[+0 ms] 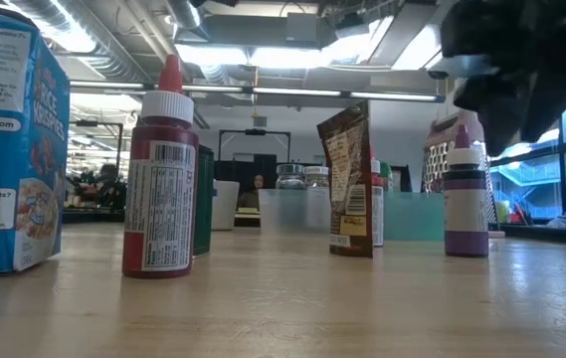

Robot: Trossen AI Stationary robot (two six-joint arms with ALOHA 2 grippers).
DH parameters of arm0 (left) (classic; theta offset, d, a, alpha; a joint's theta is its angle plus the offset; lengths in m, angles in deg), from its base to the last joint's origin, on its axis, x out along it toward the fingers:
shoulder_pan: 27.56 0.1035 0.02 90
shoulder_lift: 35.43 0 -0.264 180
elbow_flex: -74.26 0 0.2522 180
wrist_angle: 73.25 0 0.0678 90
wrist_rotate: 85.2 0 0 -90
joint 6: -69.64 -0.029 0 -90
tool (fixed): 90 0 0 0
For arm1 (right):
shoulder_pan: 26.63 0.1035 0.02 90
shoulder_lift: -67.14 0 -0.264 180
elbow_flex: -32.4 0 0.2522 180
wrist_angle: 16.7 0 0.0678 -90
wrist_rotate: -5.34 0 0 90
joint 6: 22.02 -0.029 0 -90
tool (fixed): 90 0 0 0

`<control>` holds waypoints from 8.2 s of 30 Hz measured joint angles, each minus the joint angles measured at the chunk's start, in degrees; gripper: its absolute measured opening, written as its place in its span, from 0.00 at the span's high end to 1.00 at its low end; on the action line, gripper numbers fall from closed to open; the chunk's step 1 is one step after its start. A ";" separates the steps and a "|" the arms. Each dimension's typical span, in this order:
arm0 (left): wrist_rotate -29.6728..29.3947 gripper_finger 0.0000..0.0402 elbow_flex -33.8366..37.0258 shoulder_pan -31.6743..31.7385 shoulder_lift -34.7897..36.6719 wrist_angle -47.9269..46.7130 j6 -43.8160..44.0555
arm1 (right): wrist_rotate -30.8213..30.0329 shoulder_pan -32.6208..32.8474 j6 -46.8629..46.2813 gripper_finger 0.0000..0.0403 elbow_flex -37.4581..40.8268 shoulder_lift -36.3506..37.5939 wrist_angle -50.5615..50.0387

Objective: Pick & Place Kitchen Items
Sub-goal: Put the violet food coloring bottle into the gray bin

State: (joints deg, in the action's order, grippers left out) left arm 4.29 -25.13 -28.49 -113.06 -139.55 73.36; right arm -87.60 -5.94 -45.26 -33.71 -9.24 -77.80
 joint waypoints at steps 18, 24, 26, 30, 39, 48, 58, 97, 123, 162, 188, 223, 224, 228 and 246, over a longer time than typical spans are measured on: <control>0.22 0.47 0.04 -1.31 -2.73 -0.18 -2.35 | -9.25 2.77 -8.24 0.39 14.21 0.83 23.30; 2.21 0.47 0.04 -1.31 -2.73 -0.20 -1.31 | -12.38 2.59 -7.18 0.39 17.10 0.83 28.92; 2.74 0.47 0.04 -1.31 -2.73 -0.60 -0.86 | -12.14 2.60 -6.40 0.39 18.06 0.55 31.11; 4.17 0.47 0.04 -1.31 -2.73 -0.88 -0.84 | -12.07 2.57 -5.74 0.39 19.06 -0.66 35.78; 4.58 0.47 0.04 -1.31 -2.73 -1.69 -0.95 | -12.03 2.55 -3.94 0.39 19.81 -3.90 42.03; 4.65 0.47 0.04 -1.31 -2.73 -2.03 -1.49 | -13.93 2.51 -4.86 0.54 19.81 -4.24 43.37; 4.67 0.47 0.04 -1.31 -2.73 -3.31 -2.57 | -14.40 1.81 -5.20 0.65 18.86 -4.24 44.78; 3.10 0.47 -0.02 -2.04 -3.67 20.83 -24.02 | 20.17 -16.11 22.39 0.64 -19.48 -2.83 23.62; 1.77 0.47 0.07 -1.42 -5.27 24.26 1.22 | 11.93 -16.22 33.62 0.63 -33.78 -4.15 18.10; 4.47 0.75 0.07 -0.65 -9.84 31.75 -4.54 | 12.00 -17.01 35.23 0.57 -33.76 -4.84 16.27; 0.37 0.77 0.07 -0.44 -5.50 42.20 -6.63 | 2.09 -16.72 31.31 0.42 -33.80 -2.40 29.62; 1.61 0.54 -0.04 0.06 -5.23 43.30 -6.29 | 4.56 -16.46 34.83 0.72 -33.65 -2.66 33.98; 0.93 0.51 -0.04 0.10 -5.12 43.00 -5.39 | 4.42 -16.47 34.83 0.72 -33.65 -2.60 34.01; -0.08 0.41 -0.04 0.63 -4.58 40.41 -3.63 | 4.21 -16.53 35.10 0.72 -33.65 -2.31 33.87; -8.76 0.38 0.02 -3.23 4.17 25.17 -53.15 | 35.63 -23.63 12.88 0.72 -33.69 -4.49 17.42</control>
State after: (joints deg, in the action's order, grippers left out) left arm -4.47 -25.11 -31.72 -108.89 -114.39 20.21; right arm -51.97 -29.56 -32.38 -67.40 -13.73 -60.39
